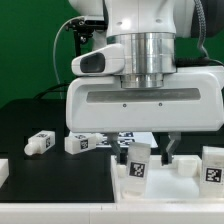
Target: Assemble square table
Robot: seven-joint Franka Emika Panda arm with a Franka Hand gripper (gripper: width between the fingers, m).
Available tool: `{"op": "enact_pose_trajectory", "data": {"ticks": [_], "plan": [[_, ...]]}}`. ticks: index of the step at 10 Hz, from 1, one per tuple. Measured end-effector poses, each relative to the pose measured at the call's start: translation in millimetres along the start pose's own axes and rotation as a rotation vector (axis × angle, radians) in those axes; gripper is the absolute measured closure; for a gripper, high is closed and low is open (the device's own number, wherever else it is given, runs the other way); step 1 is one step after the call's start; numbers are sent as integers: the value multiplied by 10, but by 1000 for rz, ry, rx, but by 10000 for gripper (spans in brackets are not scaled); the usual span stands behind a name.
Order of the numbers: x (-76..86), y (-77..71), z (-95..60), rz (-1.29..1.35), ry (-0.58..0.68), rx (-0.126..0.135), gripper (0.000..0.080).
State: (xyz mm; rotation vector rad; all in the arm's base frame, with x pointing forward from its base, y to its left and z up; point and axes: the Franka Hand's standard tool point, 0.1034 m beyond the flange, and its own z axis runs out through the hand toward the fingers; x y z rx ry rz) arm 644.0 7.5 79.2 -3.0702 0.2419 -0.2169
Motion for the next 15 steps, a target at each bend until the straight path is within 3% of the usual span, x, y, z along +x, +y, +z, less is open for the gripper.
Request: {"op": "enact_pose_trajectory", "data": {"ticks": [1, 6, 10, 13, 15], "plan": [[5, 46, 0, 28, 1, -5, 502], [-1, 150, 32, 476, 0, -13, 506], [-16, 247, 46, 1142, -17, 20, 506], [-31, 263, 48, 1303, -26, 16, 506], [-63, 291, 48, 1501, -47, 35, 506]]}}
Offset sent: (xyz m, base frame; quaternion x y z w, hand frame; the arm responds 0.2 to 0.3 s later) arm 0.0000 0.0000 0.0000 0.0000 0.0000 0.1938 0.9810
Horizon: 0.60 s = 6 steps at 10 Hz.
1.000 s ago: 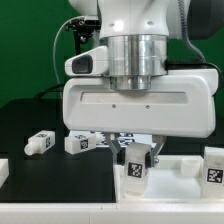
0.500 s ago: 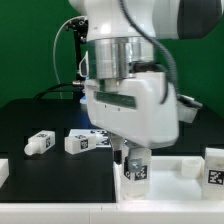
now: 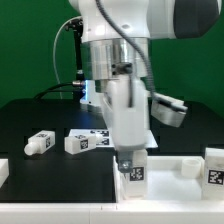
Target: Assemble square table
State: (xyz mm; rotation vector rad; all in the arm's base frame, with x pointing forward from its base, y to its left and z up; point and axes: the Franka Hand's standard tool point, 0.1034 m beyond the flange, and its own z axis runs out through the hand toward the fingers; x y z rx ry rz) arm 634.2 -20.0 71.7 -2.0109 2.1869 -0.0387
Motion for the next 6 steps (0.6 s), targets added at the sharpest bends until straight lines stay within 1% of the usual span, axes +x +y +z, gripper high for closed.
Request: {"op": "enact_pose_trajectory", "data": {"ticks": [3, 4, 5, 6], "plan": [[-18, 2, 3, -53, 0, -1, 503], [-31, -12, -7, -257, 10, -3, 290], [-88, -1, 9, -479, 4, -4, 190], [-129, 15, 25, -588, -2, -7, 190]]}}
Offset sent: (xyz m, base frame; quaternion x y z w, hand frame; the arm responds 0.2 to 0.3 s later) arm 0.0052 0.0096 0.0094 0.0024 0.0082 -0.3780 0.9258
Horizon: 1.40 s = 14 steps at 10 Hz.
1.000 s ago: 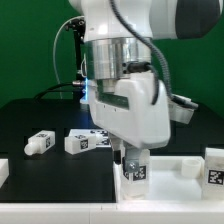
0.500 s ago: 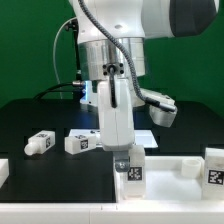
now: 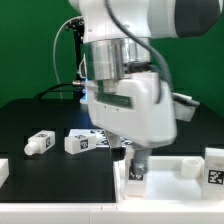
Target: Assemble square table
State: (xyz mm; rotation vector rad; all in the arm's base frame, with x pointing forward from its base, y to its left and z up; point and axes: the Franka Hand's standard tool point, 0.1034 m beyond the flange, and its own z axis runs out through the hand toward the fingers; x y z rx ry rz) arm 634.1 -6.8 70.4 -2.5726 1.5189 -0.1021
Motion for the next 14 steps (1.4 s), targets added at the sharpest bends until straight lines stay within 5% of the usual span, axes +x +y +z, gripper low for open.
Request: {"op": "enact_pose_trajectory", "data": {"ticks": [8, 9, 10, 12, 14], "plan": [[0, -13, -4, -692, 16, -18, 150], [1, -11, -2, -662, 17, -18, 291], [2, -11, -2, -662, 17, -18, 291], [-1, -11, 1, -529, 16, -14, 516], [14, -13, 4, -330, 16, -18, 515]]}}
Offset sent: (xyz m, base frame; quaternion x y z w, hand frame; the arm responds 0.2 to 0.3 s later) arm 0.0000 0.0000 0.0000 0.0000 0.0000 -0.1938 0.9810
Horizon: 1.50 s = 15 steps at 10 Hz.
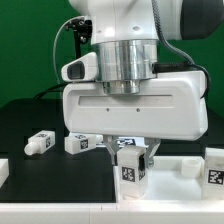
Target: Assemble square table
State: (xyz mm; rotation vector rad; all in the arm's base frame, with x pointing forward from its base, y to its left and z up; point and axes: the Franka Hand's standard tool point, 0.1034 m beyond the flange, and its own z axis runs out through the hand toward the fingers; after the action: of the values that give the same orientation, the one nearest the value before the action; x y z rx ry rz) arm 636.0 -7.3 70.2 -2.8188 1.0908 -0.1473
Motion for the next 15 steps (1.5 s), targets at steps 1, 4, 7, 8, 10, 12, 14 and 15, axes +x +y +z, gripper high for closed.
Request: {"op": "enact_pose_trajectory", "data": {"ticks": [1, 4, 7, 8, 10, 12, 14, 15], "plan": [[9, 4, -1, 114, -7, -5, 515], [-16, -7, 10, 598, -20, -19, 515], [-71, -73, 28, 1017, -26, -15, 515], [-69, -71, 29, 1056, -29, -13, 515], [-70, -71, 30, 1006, -29, -13, 433], [-100, -72, -4, 640, -42, -30, 297], [-120, -81, 5, 418, -46, -31, 170], [-116, -76, 5, 351, -46, -29, 154]]}}
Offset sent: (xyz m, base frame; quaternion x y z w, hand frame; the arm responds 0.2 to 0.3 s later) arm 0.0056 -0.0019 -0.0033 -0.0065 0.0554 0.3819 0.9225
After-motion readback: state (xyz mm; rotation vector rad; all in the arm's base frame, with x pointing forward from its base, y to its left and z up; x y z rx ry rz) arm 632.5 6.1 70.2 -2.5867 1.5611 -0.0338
